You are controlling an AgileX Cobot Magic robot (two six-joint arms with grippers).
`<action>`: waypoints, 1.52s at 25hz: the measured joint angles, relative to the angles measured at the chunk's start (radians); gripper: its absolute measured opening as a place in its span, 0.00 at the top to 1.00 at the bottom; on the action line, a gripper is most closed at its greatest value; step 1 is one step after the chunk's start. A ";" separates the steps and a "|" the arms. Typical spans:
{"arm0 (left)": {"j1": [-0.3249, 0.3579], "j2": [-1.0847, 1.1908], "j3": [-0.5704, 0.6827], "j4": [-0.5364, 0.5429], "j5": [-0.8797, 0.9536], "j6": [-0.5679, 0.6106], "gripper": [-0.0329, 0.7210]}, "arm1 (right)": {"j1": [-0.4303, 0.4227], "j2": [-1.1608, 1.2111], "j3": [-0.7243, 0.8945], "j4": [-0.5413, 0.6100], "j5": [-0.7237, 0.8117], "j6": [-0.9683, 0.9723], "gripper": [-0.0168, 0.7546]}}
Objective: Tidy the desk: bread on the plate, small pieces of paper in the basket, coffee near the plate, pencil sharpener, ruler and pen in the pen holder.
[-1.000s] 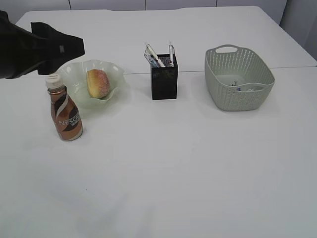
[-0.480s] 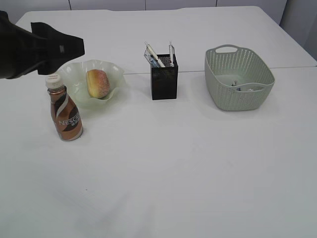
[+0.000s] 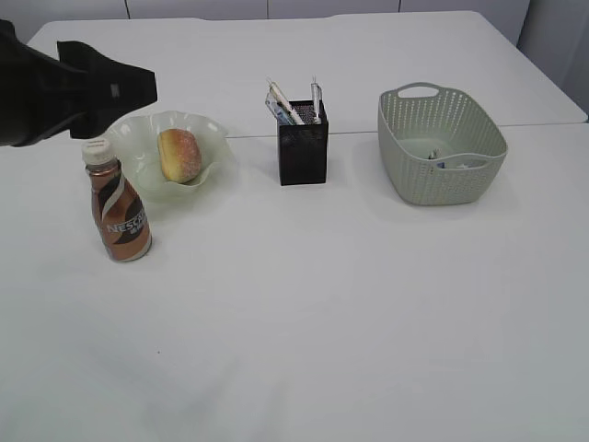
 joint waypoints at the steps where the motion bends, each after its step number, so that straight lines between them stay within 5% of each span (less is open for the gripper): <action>1: 0.000 0.000 0.000 0.000 0.000 0.000 0.45 | -0.028 0.000 0.000 -0.001 0.000 0.000 0.47; 6: 0.000 0.000 0.000 0.000 -0.011 0.000 0.45 | -0.091 0.000 0.000 -0.002 -0.001 0.000 0.47; 29: 0.000 0.000 0.000 0.003 -0.056 -0.032 0.45 | -0.095 0.000 0.000 -0.002 -0.002 0.002 0.47; 34: 0.000 0.000 0.000 0.221 -0.049 -0.309 0.45 | -0.095 0.000 0.000 -0.002 -0.002 0.003 0.47; 38: 0.000 0.005 0.000 0.514 -0.001 -0.592 0.45 | -0.095 0.000 0.000 -0.003 -0.002 0.003 0.47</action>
